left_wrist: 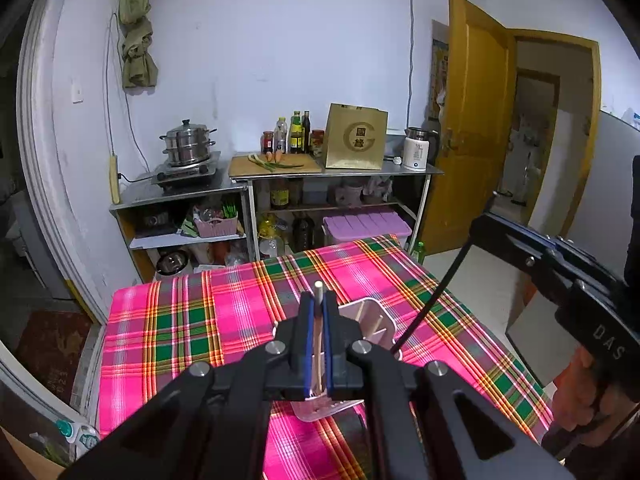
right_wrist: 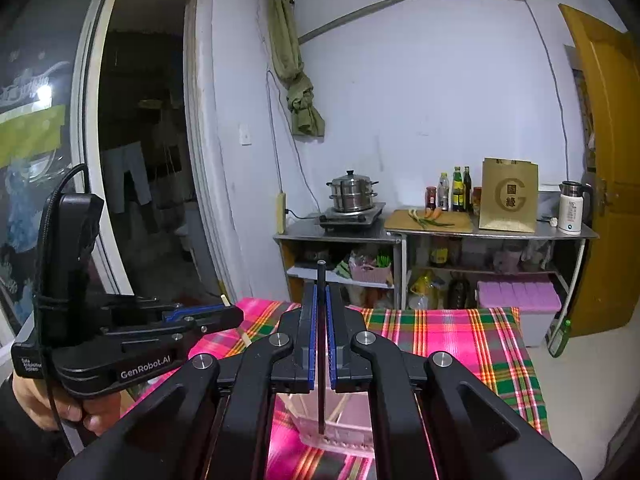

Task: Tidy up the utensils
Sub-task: 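Lower both held chopsticks down into the pink holder, then open both tools to release the chopsticks and withdraw from the holder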

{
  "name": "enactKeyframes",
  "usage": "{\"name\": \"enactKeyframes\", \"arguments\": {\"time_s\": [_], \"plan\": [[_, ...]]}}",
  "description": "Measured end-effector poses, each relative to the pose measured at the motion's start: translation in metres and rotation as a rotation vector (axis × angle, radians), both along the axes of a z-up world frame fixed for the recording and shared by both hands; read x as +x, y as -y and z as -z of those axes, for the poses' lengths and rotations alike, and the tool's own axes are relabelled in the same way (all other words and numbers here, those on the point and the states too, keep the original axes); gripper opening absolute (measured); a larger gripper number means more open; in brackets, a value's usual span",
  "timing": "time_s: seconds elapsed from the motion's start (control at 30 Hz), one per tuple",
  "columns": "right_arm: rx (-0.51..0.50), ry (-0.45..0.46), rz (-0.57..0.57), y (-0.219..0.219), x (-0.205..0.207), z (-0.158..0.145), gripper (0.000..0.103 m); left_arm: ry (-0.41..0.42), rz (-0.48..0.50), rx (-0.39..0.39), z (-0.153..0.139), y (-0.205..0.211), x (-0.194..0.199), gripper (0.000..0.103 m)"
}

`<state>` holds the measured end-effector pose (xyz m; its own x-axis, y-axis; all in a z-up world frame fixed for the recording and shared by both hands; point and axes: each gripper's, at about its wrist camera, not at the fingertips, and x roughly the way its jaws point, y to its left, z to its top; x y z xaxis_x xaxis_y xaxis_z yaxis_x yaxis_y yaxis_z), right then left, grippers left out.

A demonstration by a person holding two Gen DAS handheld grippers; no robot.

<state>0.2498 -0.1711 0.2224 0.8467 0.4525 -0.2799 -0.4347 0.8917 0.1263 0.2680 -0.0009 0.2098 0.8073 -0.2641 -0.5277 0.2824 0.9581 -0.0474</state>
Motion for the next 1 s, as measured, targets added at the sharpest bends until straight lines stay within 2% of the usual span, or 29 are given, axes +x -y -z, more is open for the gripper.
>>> {"name": "enactKeyframes", "arguments": {"time_s": [0.17,0.33,0.93,1.0], "plan": [[0.025,-0.003,-0.002,0.000,0.020,0.003,0.004,0.007,-0.009,0.008,0.006,0.001,0.016,0.005],[0.021,-0.016,-0.007,-0.005,0.037,0.020,0.004,-0.003,-0.003,-0.002,0.020,-0.001,0.030,0.005],[-0.033,-0.138,-0.001,-0.014,0.067,0.087,0.004,-0.149,0.007,0.003,0.095,0.005,0.064,0.005],[-0.041,-0.154,0.001,-0.014,0.068,0.092,0.004,-0.143,0.008,0.001,0.099,0.005,0.063,0.005]]}}
